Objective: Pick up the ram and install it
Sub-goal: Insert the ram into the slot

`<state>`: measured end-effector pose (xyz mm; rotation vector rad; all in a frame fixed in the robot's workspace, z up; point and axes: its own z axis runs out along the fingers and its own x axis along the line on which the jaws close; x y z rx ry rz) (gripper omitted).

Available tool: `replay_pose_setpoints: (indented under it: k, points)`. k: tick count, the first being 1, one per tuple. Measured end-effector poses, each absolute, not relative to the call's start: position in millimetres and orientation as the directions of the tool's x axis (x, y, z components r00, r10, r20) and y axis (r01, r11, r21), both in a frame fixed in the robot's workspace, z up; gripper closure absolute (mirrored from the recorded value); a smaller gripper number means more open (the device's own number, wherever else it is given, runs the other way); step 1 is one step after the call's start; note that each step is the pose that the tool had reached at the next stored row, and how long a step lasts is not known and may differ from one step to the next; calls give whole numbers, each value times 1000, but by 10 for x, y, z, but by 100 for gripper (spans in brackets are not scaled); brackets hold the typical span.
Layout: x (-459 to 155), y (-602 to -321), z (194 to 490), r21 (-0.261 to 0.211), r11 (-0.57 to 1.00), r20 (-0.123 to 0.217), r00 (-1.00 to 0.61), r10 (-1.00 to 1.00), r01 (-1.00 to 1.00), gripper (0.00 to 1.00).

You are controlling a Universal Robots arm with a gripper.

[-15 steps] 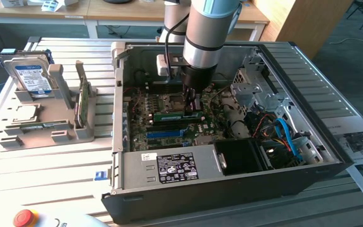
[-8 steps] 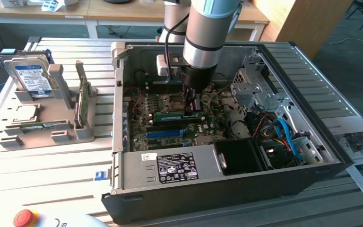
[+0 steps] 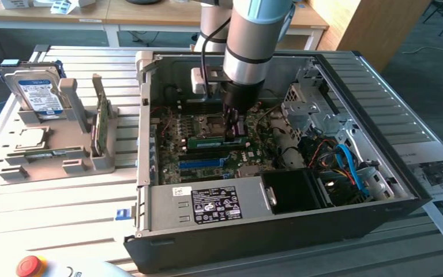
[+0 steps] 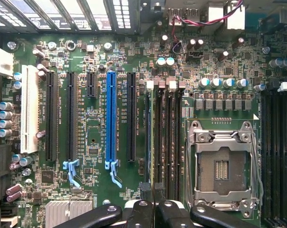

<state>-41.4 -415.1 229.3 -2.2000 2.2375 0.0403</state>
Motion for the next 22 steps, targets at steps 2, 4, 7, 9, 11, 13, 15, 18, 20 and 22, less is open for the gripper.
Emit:
replay_pose_setpoints:
  k: [2,4,7,9,11,13,15,18,20,22]
  points:
    - [-414,-4150,2287,16,17,-21,-17,-1000,-1000,88]
    - [-414,-4150,2281,16,17,-21,-17,-1000,-1000,88]
    - [-414,-4150,2271,16,17,-21,-17,-1000,-1000,88]
    - [-414,-4151,2269,16,17,-20,-17,-1000,-1000,88]
    - [-414,-4151,2269,16,17,-20,-17,-1000,-1000,88]
    - [-414,-4150,2268,16,17,-21,-17,-1000,-1000,88]
    - [-414,-4150,2268,16,17,-21,-17,-1000,-1000,88]
    - [-414,-4150,2268,16,17,-21,-17,-1000,-1000,88]
    - [-414,-4150,2268,16,17,-21,-17,-1000,-1000,88]
    - [-414,-4150,2267,16,17,-21,-17,-1000,-1000,87]
